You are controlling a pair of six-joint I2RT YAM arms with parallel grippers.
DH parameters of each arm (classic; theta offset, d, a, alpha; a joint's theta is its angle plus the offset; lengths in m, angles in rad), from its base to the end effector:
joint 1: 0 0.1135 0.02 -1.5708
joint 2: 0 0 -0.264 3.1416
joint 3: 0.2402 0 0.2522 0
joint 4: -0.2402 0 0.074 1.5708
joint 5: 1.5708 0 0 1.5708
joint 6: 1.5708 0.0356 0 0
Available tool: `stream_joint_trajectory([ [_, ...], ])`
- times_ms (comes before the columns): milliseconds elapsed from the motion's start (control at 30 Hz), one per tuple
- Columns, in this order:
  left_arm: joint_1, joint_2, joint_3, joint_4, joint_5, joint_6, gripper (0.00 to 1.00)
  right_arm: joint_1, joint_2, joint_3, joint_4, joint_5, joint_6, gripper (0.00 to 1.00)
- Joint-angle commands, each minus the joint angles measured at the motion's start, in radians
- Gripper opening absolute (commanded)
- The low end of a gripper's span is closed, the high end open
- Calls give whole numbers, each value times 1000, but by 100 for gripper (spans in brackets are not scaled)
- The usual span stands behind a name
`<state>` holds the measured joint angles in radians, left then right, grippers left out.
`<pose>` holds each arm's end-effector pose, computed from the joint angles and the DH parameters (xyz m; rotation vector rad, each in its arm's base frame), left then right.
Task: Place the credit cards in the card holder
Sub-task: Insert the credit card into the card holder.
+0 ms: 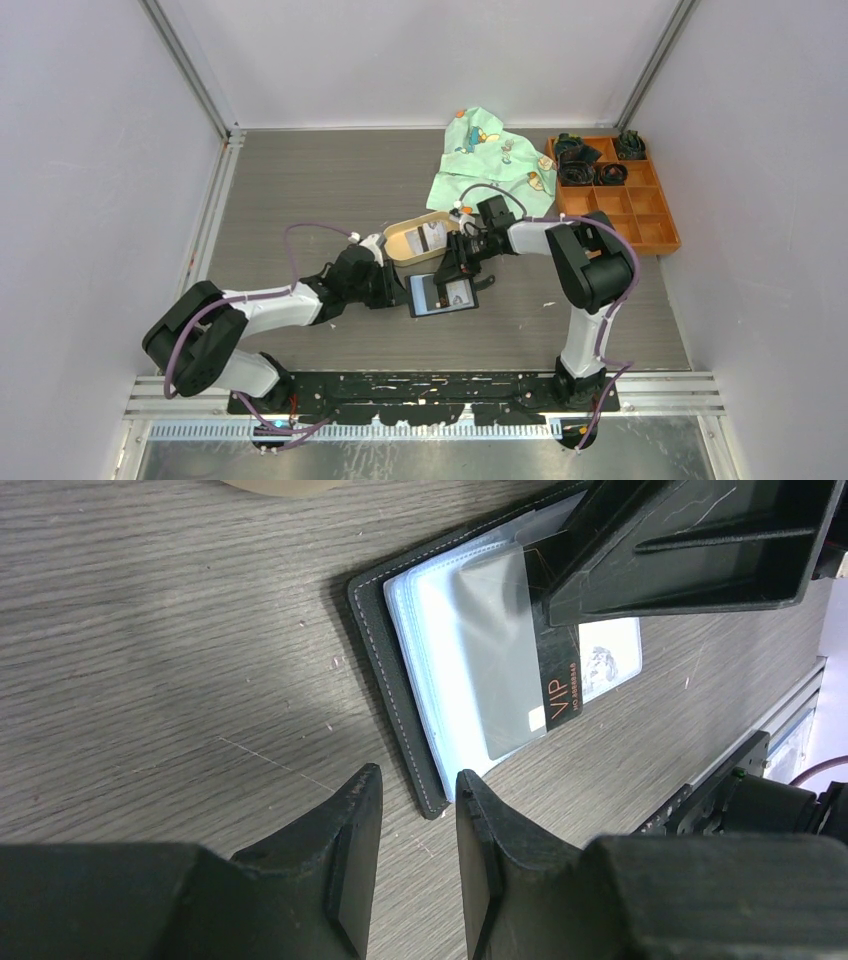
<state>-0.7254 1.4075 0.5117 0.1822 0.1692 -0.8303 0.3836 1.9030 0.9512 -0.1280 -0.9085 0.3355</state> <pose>0.1902 -0.1766 0.1488 -0.0340 2.4806 -0.9447 0.3069 0.1541 0.1138 -0.3874 2.6384 1.4432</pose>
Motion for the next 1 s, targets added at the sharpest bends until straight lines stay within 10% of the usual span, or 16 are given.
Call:
stream_joint_trajectory([
  [0,-4,-38,-3,36,11,-1,34,4,-62,27,-71,79,-72,34],
  [633,-3,-52,-3,24,4,0,34,13,-117,92,-230,163,-197,41],
  [967,-3,-47,-4,28,3,0,32,29,-165,99,-301,216,-301,18],
])
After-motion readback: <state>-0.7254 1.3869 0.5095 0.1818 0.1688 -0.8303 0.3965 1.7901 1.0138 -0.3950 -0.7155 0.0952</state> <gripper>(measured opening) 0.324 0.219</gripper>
